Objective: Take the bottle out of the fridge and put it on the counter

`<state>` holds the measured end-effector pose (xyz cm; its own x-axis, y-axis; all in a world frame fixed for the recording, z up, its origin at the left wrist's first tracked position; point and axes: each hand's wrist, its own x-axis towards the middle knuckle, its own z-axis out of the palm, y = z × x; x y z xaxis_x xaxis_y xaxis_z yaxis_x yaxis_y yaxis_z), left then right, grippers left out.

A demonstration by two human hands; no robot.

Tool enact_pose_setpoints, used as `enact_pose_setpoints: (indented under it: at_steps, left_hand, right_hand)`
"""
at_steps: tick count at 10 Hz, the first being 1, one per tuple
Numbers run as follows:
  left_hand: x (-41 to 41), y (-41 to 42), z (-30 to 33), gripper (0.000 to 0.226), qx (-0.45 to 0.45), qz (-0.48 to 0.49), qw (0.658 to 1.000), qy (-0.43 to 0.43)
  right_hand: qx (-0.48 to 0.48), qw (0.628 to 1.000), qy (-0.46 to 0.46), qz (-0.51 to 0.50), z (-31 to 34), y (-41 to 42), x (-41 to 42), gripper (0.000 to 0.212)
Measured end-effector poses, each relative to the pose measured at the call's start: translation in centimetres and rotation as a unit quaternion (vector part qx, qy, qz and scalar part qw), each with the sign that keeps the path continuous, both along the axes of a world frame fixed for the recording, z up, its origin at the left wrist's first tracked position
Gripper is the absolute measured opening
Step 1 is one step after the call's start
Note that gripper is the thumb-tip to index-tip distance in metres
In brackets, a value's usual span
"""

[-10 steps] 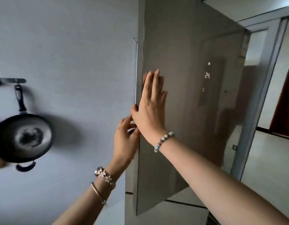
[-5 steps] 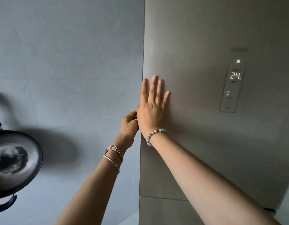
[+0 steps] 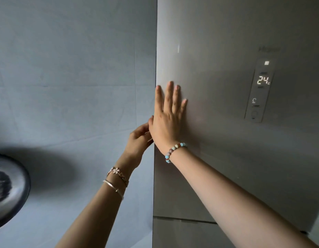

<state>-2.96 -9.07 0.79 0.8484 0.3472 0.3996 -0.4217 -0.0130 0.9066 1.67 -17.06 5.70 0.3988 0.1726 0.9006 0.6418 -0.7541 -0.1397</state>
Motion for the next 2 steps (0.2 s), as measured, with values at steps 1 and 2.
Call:
enact_pose_setpoints:
  at_steps: [1, 2]
  left_hand:
    - [-3.3, 3.2, -1.5, 0.030, -0.088, 0.036, 0.995, 0.040]
    - [-6.3, 5.4, -2.0, 0.036, -0.175, 0.074, 0.981, 0.026]
  right_hand:
    - [0.105, 0.973, 0.027, 0.205, -1.5, 0.0, -2.4, 0.065]
    - [0.183, 0.889, 0.164, 0.387, -3.0, 0.4, -4.3, 0.047]
